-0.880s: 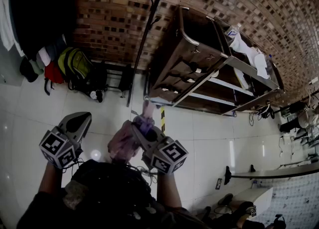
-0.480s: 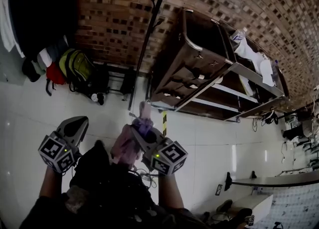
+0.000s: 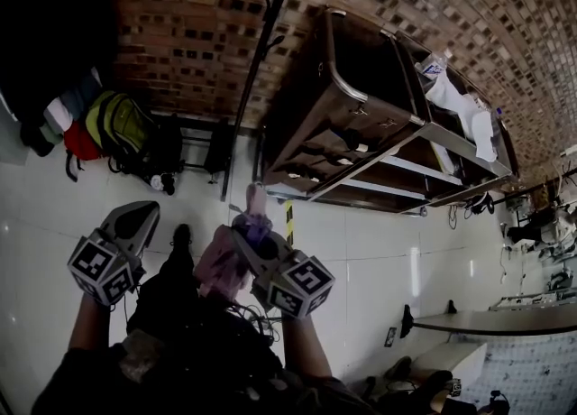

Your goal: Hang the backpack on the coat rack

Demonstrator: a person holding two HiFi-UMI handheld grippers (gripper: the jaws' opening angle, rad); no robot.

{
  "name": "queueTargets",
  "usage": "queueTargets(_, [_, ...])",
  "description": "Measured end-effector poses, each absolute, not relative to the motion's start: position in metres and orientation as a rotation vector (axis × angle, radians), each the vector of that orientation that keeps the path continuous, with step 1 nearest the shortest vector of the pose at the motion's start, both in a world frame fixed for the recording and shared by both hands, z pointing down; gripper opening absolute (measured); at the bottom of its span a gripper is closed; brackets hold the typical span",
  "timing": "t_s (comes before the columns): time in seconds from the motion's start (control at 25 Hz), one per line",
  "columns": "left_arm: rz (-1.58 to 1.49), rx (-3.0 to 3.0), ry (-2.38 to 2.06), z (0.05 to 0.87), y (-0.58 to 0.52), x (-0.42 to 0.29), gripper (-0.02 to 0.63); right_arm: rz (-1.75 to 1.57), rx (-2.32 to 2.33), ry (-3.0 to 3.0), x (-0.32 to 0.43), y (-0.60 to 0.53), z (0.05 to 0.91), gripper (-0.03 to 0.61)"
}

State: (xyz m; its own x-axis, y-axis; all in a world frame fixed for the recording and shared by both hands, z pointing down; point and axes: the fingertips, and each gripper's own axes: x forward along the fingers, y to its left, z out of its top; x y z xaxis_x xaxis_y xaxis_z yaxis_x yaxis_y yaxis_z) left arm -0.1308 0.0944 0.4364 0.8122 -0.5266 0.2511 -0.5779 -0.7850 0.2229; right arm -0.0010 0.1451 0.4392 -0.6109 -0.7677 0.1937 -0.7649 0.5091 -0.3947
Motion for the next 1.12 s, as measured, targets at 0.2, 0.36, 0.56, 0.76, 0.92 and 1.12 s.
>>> queueTargets(0.2, [0.277, 2.718, -0.78, 0.453, 0.029, -0.118, 0.026, -0.727, -1.405, 2.722, -0.001, 0.088, 0.443, 0.003])
queueTargets(0.36, [0.281, 2.716, -0.737, 0.454, -0.026, -0.108, 0.026, -0.721, -1.463, 2.695, 0.01, 0.035, 0.44, 0.003])
queueTargets(0.56, [0.288, 2.715, -0.686, 0.452, -0.094, -0.101, 0.025, -0.692, -1.575, 2.646, 0.033, -0.036, 0.438, 0.003])
queueTargets(0.76, [0.295, 2.741, -0.627, 0.447, -0.15, -0.093, 0.026, -0.665, -1.645, 2.631, 0.037, -0.096, 0.432, 0.003])
queueTargets(0.92, [0.293, 2.763, -0.571, 0.445, -0.187, -0.087, 0.025, -0.654, -1.71, 2.6, 0.045, -0.132, 0.43, 0.003])
queueTargets(1.12, [0.295, 2.761, -0.542, 0.446, -0.227, -0.083, 0.026, -0.624, -1.742, 2.588, 0.047, -0.168, 0.425, 0.003])
